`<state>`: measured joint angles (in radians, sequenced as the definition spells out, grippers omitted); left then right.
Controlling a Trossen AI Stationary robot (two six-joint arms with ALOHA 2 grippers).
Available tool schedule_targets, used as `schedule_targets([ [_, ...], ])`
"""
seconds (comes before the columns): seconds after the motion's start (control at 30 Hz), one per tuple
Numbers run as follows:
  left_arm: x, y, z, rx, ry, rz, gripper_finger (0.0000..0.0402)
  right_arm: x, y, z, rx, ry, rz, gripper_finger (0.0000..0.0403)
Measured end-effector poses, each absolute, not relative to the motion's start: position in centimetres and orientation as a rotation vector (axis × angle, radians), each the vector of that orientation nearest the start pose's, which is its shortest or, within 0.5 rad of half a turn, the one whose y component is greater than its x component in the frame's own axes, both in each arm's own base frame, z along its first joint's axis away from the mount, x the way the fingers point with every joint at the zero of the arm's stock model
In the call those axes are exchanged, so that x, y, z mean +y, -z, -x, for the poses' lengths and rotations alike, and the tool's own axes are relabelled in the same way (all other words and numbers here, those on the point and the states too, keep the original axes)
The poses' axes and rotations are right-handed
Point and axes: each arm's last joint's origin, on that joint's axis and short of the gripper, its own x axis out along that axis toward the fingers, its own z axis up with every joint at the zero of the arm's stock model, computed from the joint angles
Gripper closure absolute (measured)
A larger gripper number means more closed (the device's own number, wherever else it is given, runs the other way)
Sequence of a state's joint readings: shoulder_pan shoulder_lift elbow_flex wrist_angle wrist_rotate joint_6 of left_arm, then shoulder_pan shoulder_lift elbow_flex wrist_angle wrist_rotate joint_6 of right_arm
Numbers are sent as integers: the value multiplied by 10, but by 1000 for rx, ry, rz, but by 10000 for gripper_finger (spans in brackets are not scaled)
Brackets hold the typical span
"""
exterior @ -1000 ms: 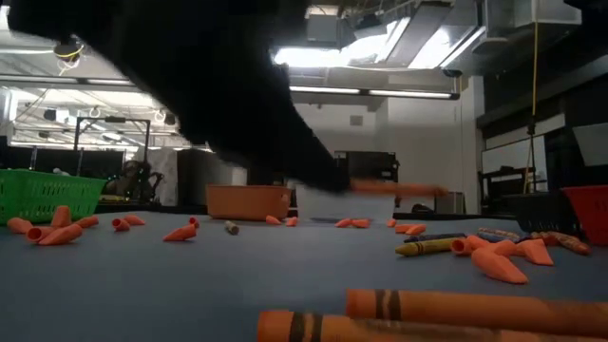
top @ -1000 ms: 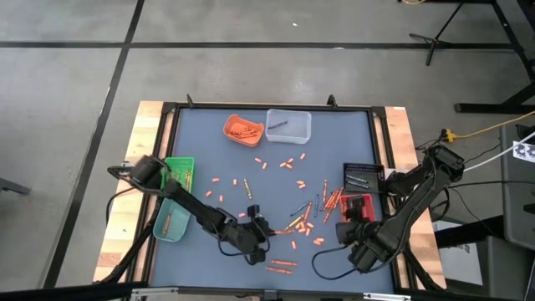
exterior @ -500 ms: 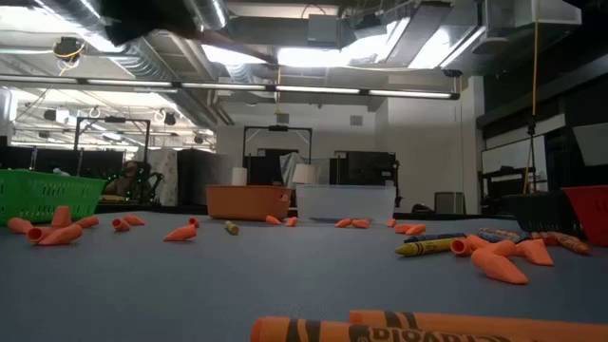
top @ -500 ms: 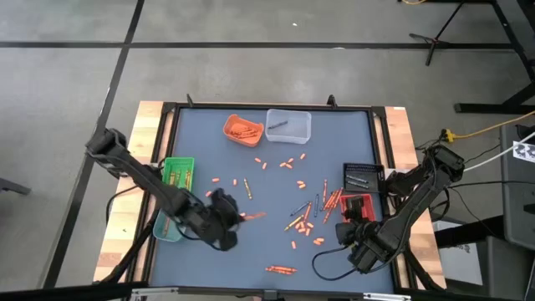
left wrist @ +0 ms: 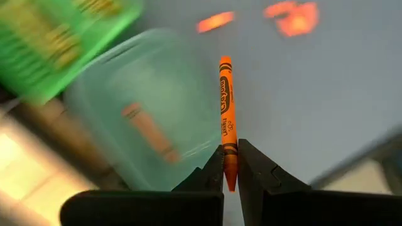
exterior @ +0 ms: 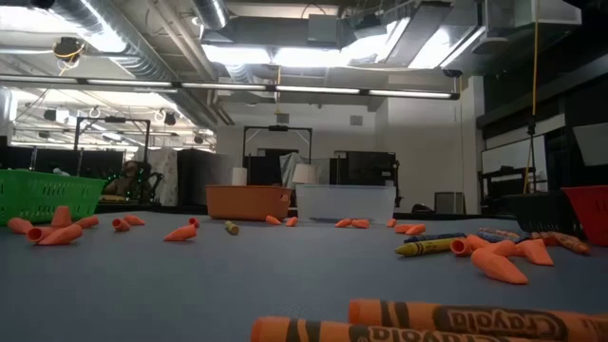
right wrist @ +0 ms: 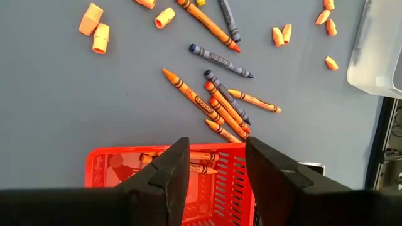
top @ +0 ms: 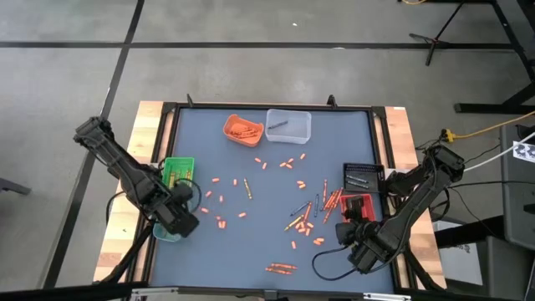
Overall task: Sort crayons
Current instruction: Put the orange crayon into the blue bin
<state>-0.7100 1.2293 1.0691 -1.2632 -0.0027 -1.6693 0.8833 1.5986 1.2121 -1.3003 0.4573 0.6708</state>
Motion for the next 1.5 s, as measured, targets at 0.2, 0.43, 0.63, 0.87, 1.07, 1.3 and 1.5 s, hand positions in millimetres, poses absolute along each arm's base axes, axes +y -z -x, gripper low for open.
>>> schedule_targets([
  [0.2, -119, -276, -134, 1492, -904, 889, 395, 197, -238, -179, 1301, 130, 487, 251],
  [0.43, -119, -276, -134, 1489, -912, 893, 394, 198, -238, -179, 1300, 130, 486, 251],
  [0.63, -119, -276, -134, 1487, -912, 892, 374, 198, -238, -179, 1300, 130, 485, 251],
  [0.87, -118, -276, -135, 1437, -915, 879, 322, 198, -238, -179, 1301, 130, 486, 251],
  [1.07, -120, -276, -148, 1184, -853, 884, 315, 197, -238, -178, 1304, 132, 490, 251],
  [1.3, -129, -281, -171, 819, -710, 904, 315, 197, -238, -178, 1305, 132, 491, 251],
  [1.5, -140, -279, -201, 594, -602, 754, 315, 197, -238, -179, 1302, 132, 485, 251],
])
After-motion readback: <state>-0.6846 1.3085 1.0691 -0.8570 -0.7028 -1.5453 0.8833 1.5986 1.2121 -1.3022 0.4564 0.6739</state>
